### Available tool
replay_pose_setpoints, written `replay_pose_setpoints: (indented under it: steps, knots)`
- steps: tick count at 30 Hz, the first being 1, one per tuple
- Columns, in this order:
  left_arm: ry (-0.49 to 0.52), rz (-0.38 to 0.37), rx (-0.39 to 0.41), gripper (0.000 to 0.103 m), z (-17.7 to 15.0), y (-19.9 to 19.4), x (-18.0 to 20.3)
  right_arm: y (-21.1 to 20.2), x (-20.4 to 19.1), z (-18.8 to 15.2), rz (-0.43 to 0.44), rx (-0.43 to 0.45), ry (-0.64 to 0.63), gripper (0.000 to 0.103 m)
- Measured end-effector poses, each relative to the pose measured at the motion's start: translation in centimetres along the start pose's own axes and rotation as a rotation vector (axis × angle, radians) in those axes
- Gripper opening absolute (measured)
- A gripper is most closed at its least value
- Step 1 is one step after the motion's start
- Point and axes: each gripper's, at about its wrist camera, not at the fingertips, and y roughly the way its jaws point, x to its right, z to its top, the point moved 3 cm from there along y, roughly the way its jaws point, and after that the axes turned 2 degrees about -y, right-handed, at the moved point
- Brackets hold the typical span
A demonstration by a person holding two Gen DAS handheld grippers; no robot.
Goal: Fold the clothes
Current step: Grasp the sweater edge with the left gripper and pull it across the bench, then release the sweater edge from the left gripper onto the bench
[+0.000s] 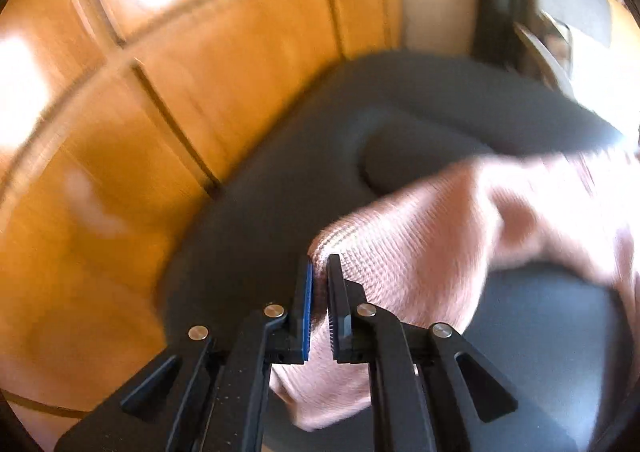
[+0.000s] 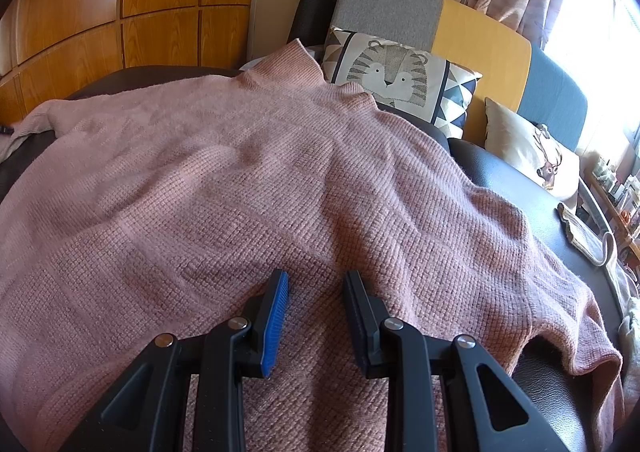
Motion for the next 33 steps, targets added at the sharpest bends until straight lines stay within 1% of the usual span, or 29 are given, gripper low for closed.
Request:
replay_pose_setpoints:
  steps: [3, 4, 7, 10, 11, 12, 13, 14, 15, 17, 19, 21, 22, 23, 24, 25, 26, 27, 29, 31, 33]
  knots:
    - [0.001, 0.091, 0.014, 0.006, 2.4, 1.0, -0.7, 0.0, -0.1, 0.0, 0.000, 0.000, 0.000, 0.028]
    - [0.007, 0.110, 0.014, 0.006, 3.2, 1.4, -0.6, 0.0, -0.1, 0.0, -0.001, 0.000, 0.000, 0.028]
    - [0.042, 0.186, -0.014, 0.006, 4.5, 4.0, -0.3, 0.1, -0.1, 0.0, 0.001, 0.001, 0.002, 0.028]
    - [0.124, 0.259, -0.110, 0.011, 4.2, 7.9, 1.4, 0.1, -0.1, 0.0, 0.002, 0.001, 0.003, 0.028]
    - [0.159, 0.285, -0.135, 0.011, 3.6, 8.7, 1.8, 0.1, -0.1, 0.0, 0.003, 0.002, 0.004, 0.028]
    - [0.202, 0.313, -0.147, 0.011, 2.3, 8.8, 1.7, 0.1, -0.1, 0.0, 0.003, 0.002, 0.004, 0.028]
    - [0.241, 0.343, -0.139, 0.013, 1.5, 8.8, 1.9, 0.1, -0.1, 0.0, 0.003, 0.002, 0.004, 0.028]
    - [0.262, 0.366, -0.114, 0.016, 1.2, 8.7, 2.1, 0.1, -0.1, 0.0, 0.004, 0.002, 0.005, 0.028]
    - [0.265, 0.376, -0.108, 0.017, 1.0, 8.6, 2.1, 0.1, -0.1, 0.0, 0.004, 0.002, 0.005, 0.028]
    - [0.241, 0.383, -0.097, 0.020, 1.0, 8.3, 1.7, 0.1, -0.1, 0.0, 0.005, 0.003, 0.006, 0.028]
    - [0.177, 0.403, -0.080, 0.020, 1.5, 7.8, 0.7, 0.1, -0.1, 0.0, 0.006, 0.003, 0.007, 0.028]
    - [0.080, 0.426, -0.042, 0.020, 1.6, 6.7, -0.8, 0.1, -0.1, 0.0, 0.007, 0.004, 0.008, 0.028]
    - [0.025, 0.421, -0.016, 0.020, 1.4, 5.7, -1.3, 0.1, -0.1, 0.0, 0.007, 0.004, 0.008, 0.028]
    - [-0.024, 0.403, 0.012, 0.020, 1.2, 4.5, -1.5, 0.1, -0.1, 0.0, 0.007, 0.004, 0.009, 0.028]
    - [-0.067, 0.365, 0.043, 0.020, 0.8, 2.8, -1.0, 0.1, -0.1, 0.0, 0.008, 0.004, 0.009, 0.028]
    - [-0.093, 0.320, 0.073, 0.020, 0.4, 1.3, -0.3, 0.1, -0.1, 0.0, 0.008, 0.004, 0.010, 0.028]
    - [-0.084, 0.255, 0.101, 0.020, -0.1, -0.1, 1.1, 0.1, -0.1, 0.0, 0.008, 0.004, 0.010, 0.028]
    - [-0.055, 0.182, 0.122, 0.020, -0.4, -1.0, 3.0, 0.1, -0.1, 0.0, 0.009, 0.004, 0.011, 0.028]
    - [0.019, 0.042, 0.138, 0.020, -1.1, -2.2, 6.9, 0.1, -0.1, 0.0, 0.010, 0.004, 0.012, 0.028]
    - [0.090, -0.103, 0.129, 0.020, -3.6, -4.3, 11.9, 0.1, 0.0, 0.0, 0.023, -0.001, 0.020, 0.028]
    - [0.164, -0.221, 0.125, 0.020, -6.4, -7.3, 16.9, 0.1, 0.5, 0.2, 0.066, -0.015, 0.047, 0.029]
